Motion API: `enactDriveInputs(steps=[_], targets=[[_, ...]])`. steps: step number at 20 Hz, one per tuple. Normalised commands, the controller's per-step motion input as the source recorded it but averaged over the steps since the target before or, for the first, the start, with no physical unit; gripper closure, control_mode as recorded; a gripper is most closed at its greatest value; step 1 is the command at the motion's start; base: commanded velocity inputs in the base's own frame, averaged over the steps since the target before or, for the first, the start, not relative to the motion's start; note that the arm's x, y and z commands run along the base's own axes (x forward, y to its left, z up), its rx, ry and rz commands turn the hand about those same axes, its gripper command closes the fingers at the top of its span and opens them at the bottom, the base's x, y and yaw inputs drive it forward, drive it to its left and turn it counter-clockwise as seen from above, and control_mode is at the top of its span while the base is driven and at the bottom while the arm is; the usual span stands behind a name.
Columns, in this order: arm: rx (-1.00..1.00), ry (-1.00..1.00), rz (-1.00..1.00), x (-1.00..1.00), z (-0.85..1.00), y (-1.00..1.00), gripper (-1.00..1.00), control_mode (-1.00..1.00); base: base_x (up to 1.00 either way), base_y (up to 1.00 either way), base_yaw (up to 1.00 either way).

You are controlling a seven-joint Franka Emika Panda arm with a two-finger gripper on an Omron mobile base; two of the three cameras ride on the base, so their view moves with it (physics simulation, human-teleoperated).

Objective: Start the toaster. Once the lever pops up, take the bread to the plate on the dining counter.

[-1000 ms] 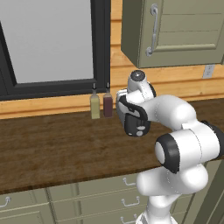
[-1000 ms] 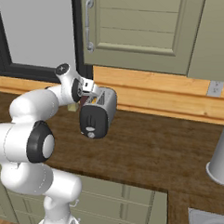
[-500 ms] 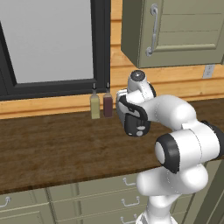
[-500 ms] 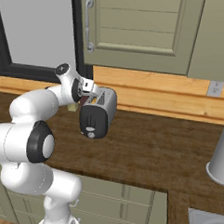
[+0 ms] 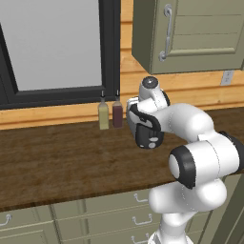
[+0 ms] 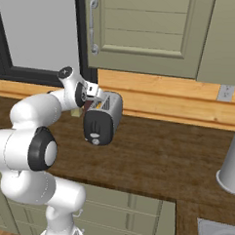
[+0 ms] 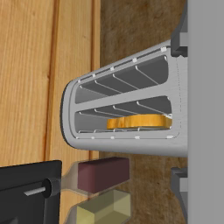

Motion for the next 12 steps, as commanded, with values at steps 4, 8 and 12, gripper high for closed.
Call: enactDriveInputs(steps=[4, 8, 12], targets=[[0.0, 0.0, 0.0, 0.0, 0.0, 0.0, -1.0, -1.0, 0.0, 0.0, 0.0], [0.0, 0.0, 0.0, 0.0, 0.0, 0.0, -1.0, -1.0, 0.0, 0.0, 0.0], [0.0, 0.0, 0.0, 0.0, 0.0, 0.0, -1.0, -1.0, 0.0, 0.0, 0.0]])
